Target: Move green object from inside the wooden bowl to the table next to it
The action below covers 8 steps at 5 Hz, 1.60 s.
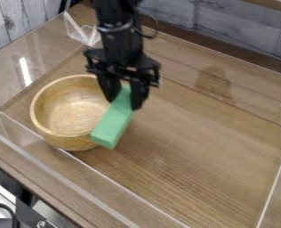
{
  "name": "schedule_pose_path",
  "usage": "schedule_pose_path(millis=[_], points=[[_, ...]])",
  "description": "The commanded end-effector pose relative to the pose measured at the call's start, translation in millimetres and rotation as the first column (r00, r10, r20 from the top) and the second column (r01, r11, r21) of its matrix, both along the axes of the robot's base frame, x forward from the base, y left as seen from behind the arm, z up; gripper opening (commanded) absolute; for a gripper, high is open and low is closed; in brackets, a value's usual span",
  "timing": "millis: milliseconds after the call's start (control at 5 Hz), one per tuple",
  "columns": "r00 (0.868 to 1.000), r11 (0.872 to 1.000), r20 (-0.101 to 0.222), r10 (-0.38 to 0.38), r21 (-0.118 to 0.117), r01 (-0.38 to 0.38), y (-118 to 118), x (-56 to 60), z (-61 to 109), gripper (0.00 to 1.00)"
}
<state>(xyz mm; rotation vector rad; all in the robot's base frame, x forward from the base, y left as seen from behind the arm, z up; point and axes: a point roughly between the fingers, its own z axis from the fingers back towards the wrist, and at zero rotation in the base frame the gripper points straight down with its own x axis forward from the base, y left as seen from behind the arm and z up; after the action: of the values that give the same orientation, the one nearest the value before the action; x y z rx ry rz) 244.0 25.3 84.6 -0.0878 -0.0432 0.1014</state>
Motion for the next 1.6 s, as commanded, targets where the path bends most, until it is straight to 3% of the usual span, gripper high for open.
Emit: schedule_pose_path(millis=[0, 200, 400, 800, 1000, 1200, 1400], points=[[0.999, 1.0, 0.041, 0.017, 0.015, -0.017, -22, 9.2, -6.6, 0.0], [0.999, 0.999, 0.035, 0.029, 0.035, -0.03, -45, 12.4, -26.7, 0.0], [0.999, 0.999, 0.033, -0.019, 0.05, 0.017, -39, 16.7, -39.2, 0.0], [0.999, 0.999, 0.044, -0.033, 0.042, 0.031, -31, 22.2, -29.9, 0.0], [0.998, 0.998, 0.047, -0.049, 0.043, 0.047, -26, 28.0, -28.8, 0.0], [0.995, 0.995, 0.038, -0.094, 0.045, 0.093, -21, 26.5, -34.7, 0.0], [0.996, 0.996, 0.031, -0.086, 0.021, 0.085, -28, 29.8, -29.8, 1.0]])
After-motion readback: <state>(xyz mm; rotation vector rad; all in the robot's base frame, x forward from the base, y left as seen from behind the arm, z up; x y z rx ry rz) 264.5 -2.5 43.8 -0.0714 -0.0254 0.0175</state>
